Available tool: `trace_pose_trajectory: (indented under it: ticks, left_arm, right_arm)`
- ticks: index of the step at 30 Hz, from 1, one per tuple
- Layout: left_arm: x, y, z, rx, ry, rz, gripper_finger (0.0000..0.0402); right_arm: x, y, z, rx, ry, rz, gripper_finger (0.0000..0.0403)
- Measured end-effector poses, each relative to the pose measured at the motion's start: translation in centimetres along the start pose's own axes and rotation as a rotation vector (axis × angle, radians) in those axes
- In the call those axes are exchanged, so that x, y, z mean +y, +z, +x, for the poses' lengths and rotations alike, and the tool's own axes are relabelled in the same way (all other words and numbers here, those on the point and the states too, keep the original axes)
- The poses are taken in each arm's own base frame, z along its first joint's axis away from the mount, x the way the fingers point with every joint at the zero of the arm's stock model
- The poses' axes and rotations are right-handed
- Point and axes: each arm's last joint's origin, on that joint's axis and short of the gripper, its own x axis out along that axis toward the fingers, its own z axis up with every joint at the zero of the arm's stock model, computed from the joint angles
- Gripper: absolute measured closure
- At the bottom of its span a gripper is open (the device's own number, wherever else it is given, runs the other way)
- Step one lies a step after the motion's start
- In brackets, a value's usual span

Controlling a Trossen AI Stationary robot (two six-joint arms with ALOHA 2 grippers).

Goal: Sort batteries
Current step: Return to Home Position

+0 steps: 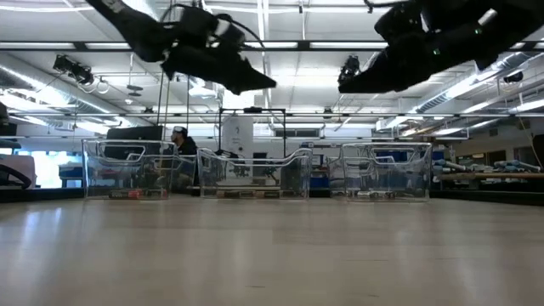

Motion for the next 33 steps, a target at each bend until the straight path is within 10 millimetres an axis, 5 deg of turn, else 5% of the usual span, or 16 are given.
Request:
trace_pose_trajectory:
  ticks: [10,16,33]
  left_arm:
    - [-4.4,-1.9,-6.8,-0.209,0.078,0.008,0.0385]
    - [-6.2,-3.4,-10.2,-0.268,0.135,-0.007,0.0385]
    - [-9.7,-6.6,-16.8,-0.417,0.243,-0.017,0.0385]
  right_arm:
    - [-0.6,-4.4,-0.7,-0.001,0.16,0.103,0.0395]
    - [-1.6,-5.0,-3.0,-0.062,0.059,0.134,0.0397]
    - [1.6,-8.6,-7.5,-0.158,-0.046,0.202,0.0398]
